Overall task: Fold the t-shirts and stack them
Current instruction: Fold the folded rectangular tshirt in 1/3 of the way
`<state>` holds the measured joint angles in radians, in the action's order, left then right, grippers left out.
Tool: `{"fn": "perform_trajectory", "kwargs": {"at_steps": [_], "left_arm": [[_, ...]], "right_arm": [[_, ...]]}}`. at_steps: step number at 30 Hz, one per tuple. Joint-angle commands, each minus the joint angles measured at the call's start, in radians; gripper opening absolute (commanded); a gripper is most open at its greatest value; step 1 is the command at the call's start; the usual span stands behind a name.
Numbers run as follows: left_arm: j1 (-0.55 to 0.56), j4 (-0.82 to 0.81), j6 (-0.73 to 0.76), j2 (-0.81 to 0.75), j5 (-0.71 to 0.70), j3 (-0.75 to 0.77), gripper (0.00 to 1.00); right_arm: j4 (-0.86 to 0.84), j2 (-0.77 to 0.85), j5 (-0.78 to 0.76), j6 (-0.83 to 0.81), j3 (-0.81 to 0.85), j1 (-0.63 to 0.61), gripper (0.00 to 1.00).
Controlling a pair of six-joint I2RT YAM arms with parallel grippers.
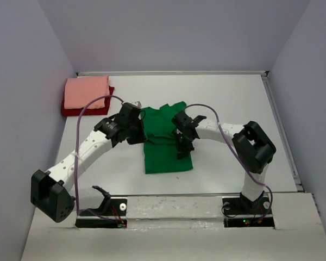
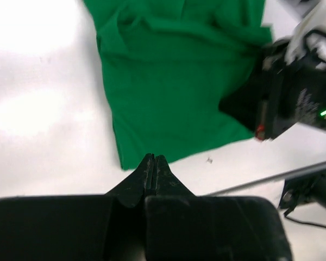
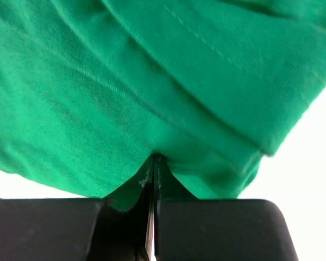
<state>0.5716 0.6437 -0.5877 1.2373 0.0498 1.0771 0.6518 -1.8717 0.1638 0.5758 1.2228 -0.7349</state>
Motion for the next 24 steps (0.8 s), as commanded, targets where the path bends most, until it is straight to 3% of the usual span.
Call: {"fn": "perform_trajectory", "kwargs": {"at_steps": [1, 3, 7, 11, 13, 14, 16, 24], "left_arm": [[0.045, 0.030, -0.050, -0.047, 0.061, -0.078, 0.00], [0.074, 0.014, -0.067, -0.052, 0.068, -0.112, 0.00], [0.103, -0.064, -0.095, -0.056, 0.084, -0.201, 0.00], [0.109, -0.123, -0.100, -0.039, 0.102, -0.268, 0.00], [0.109, -0.171, -0.106, -0.026, 0.125, -0.310, 0.00], [0.112, -0.182, -0.106, -0.018, 0.130, -0.322, 0.00], [0.114, -0.216, -0.101, 0.007, 0.128, -0.350, 0.00], [0.114, -0.334, -0.095, 0.085, 0.153, -0.414, 0.00]], "right_arm": [[0.152, 0.051, -0.121, -0.002, 0.098, -0.023, 0.05], [0.221, 0.091, -0.159, -0.001, 0.173, -0.035, 0.19], [0.351, 0.126, -0.233, -0.001, 0.337, -0.054, 0.32], [0.407, 0.131, -0.224, -0.019, 0.458, -0.054, 0.36], [0.373, 0.123, -0.213, -0.045, 0.461, -0.054, 0.32], [0.362, 0.114, -0.216, -0.048, 0.460, -0.054, 0.26], [0.330, 0.068, -0.199, -0.056, 0.445, -0.040, 0.00], [0.152, -0.004, -0.113, -0.063, 0.296, 0.022, 0.00]]}}
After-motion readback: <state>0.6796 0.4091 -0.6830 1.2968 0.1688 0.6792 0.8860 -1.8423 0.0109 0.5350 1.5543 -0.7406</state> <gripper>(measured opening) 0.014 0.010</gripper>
